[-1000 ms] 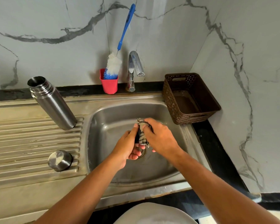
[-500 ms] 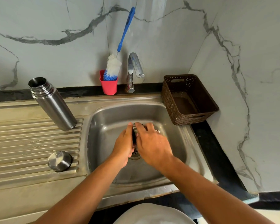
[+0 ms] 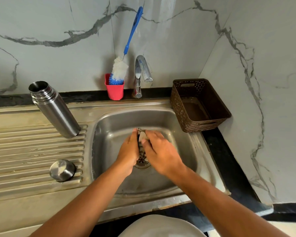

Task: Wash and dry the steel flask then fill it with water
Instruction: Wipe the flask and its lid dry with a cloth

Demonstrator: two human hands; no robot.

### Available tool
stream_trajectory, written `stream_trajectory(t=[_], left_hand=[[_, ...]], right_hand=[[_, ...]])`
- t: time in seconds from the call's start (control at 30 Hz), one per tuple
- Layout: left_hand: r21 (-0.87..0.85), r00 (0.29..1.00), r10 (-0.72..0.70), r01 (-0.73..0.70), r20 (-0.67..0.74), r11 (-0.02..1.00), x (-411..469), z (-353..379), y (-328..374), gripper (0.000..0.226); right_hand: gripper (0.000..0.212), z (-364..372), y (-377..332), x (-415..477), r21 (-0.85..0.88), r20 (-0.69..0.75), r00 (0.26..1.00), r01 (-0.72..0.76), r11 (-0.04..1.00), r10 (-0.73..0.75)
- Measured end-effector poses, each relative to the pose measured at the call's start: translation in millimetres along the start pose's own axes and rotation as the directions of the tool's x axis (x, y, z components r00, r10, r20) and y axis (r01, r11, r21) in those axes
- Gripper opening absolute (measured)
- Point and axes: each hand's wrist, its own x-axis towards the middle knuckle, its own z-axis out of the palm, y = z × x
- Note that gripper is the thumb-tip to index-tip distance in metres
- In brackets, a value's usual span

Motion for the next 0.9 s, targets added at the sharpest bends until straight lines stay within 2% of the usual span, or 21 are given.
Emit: stream_trajectory(t=[0.07, 0.1, 0.17, 0.23, 0.3, 0.37, 0.4, 0.43, 0.47, 0.53, 0.57, 0.63, 0.67, 0.73, 0.77, 0.8, 0.87, 0.9], left_hand=[[0.001, 0.994, -0.095, 0.095, 0.055, 0.995, -3, -3, -4, 0.062], [0.024, 0.993, -0.09, 0.089, 0.073, 0.996, -3, -1, -9, 0.061], [0.066, 0.997, -0.003, -0.002, 0.073, 0.998, -3, 6, -19, 0.059], [0.175, 0.987, 0.157, -0.161, 0.035, 0.971, -3, 11, -26, 0.056], [0.371, 0.942, 0.332, -0.324, 0.042, 0.871, -7, 11, -28, 0.052], [0.519, 0.886, 0.446, -0.443, 0.127, 0.731, -15, 11, -25, 0.045], [0.545, 0.872, 0.463, -0.469, 0.161, 0.694, -18, 11, -23, 0.043], [0.543, 0.874, 0.456, -0.468, 0.169, 0.697, -16, 12, -22, 0.043], [0.505, 0.892, 0.431, -0.438, 0.139, 0.744, -14, 14, -22, 0.045], [0.34, 0.951, 0.309, -0.3, 0.031, 0.891, -3, 14, -19, 0.053], [0.207, 0.979, 0.206, -0.201, -0.003, 0.957, 2, 13, -18, 0.057], [-0.018, 1.0, 0.008, -0.008, 0.002, 1.0, 6, 6, -13, 0.062], [-0.055, 0.998, -0.062, 0.063, 0.019, 0.996, 6, 2, -11, 0.063], [-0.004, 0.99, -0.125, 0.126, 0.062, 0.992, -1, -2, -11, 0.062], [0.042, 0.992, -0.107, 0.104, 0.069, 0.994, -2, 0, -14, 0.061], [0.096, 0.996, -0.06, 0.053, 0.07, 0.994, -4, 3, -18, 0.059], [0.263, 0.993, 0.106, -0.118, 0.059, 0.958, -9, 8, -30, 0.056], [0.355, 0.975, 0.212, -0.221, 0.065, 0.908, -12, 9, -35, 0.054]], right_hand=[[0.039, 3, 4, -11, -0.109, 0.011, 0.997, 0.076, 0.991, -0.075], [0.037, 1, 6, -11, -0.175, 0.003, 0.997, 0.08, 0.981, -0.08], [0.028, -5, 7, -3, -0.205, -0.004, 1.0, -0.001, 0.979, 0.0], [0.022, -14, 10, 15, -0.124, 0.125, 0.979, -0.147, 0.981, 0.162], [0.021, -32, 13, 33, -0.044, 0.338, 0.868, -0.371, 0.927, 0.364], [0.022, -48, 16, 40, 0.127, 0.497, 0.689, -0.659, 0.742, 0.527], [0.021, -51, 17, 41, 0.162, 0.522, 0.642, -0.721, 0.673, 0.562], [0.021, -47, 18, 43, 0.188, 0.498, 0.649, -0.728, 0.659, 0.575], [0.023, -40, 20, 43, 0.176, 0.42, 0.71, -0.675, 0.716, 0.566], [0.028, -18, 15, 34, 0.012, 0.166, 0.896, -0.42, 0.907, 0.412], [0.03, -10, 8, 22, -0.064, 0.067, 0.956, -0.281, 0.958, 0.285], [0.038, -1, -5, -3, -0.151, 0.03, 0.996, -0.084, 0.985, 0.09], [0.042, 0, -8, -11, -0.195, 0.049, 0.998, -0.02, 0.981, 0.03], [0.041, 0, -1, -16, -0.241, 0.059, 0.997, 0.054, 0.969, -0.041], [0.034, -1, 4, -14, -0.223, 0.04, 0.998, 0.058, 0.973, -0.05], [0.027, -3, 8, -10, -0.171, 0.029, 1.0, -0.008, 0.985, 0.013], [0.021, -10, 16, 11, 0.002, 0.141, 0.957, -0.257, 0.967, 0.254], [0.023, -19, 16, 19, 0.068, 0.252, 0.896, -0.393, 0.917, 0.366]])
